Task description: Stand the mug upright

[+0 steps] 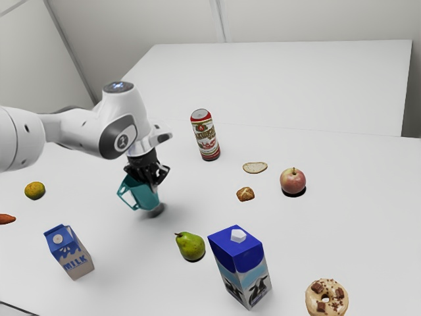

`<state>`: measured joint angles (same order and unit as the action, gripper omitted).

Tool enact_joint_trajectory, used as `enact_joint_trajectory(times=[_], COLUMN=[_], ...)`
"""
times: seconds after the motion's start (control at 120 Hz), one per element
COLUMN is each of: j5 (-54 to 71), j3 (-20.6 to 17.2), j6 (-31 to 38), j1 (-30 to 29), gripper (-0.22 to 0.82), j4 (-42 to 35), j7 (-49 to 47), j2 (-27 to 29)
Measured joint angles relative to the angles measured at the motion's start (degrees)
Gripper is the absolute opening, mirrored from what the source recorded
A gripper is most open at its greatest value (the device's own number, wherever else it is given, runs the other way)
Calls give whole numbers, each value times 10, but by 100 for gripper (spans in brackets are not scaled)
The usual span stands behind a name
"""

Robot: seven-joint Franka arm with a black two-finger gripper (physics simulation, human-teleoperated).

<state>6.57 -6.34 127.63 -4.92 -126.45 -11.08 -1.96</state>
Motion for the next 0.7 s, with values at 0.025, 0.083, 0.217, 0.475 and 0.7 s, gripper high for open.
enact_joint_trajectory(times=[0.025, 0.083, 0.217, 0.475, 0.7], j5=[0, 0, -1, -1, -1], j3=[0, -1, -1, -1, -1], j6=[2, 6, 14, 16, 5], j1=[-2, -3, 9, 12, 12], gripper=[-16, -16, -16, 12, 44], j4=[0, 0, 0, 0, 1], j7=[-3, -11, -25, -44, -52], j2=[-3, -8, -16, -20, 8])
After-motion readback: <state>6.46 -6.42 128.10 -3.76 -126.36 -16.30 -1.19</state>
